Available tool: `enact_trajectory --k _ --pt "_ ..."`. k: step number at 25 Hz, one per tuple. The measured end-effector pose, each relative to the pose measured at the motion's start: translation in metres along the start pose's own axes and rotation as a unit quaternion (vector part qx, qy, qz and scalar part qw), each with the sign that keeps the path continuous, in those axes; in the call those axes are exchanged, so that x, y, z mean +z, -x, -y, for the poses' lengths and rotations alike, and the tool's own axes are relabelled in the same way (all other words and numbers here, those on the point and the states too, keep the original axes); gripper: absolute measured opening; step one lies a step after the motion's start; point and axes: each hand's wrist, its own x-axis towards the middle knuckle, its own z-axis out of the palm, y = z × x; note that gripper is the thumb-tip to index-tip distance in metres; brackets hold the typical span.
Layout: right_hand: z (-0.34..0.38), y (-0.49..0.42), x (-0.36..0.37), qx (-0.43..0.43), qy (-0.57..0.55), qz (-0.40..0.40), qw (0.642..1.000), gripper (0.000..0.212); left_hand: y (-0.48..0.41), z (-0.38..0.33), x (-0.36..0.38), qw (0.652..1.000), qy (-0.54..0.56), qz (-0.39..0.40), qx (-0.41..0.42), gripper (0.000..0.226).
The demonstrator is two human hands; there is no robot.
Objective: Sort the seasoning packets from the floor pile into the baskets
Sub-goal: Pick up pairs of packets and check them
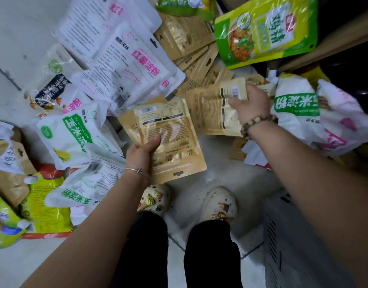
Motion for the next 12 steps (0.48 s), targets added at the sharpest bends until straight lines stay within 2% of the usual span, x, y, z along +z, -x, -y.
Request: enact_trajectory --k 2,5,8,12 --pt "0.009 0.026 -0.007 0.079 -0.120 -0.050 0.988 0.022 0.016 -0.017 0.000 1.000 0.001 -0.002 0.011 0.017" --pt "0.021 0.075 -0.030 0.175 -0.295 -0.097 0.934 0.017 0.052 -0.043 0.001 0.998 -0.043 0.018 0.033 0.010" --pt "0.029 0.126 -0.064 0.199 -0.429 -0.117 0.873 0.019 0.097 -0.069 0.005 0.991 -0.103 0.044 0.077 0.006" --pt "0.039 0.193 -0.115 0.197 -0.527 -0.174 0.808 0.022 0.168 -0.088 0.015 0.977 -0.152 0.087 0.120 0.004"
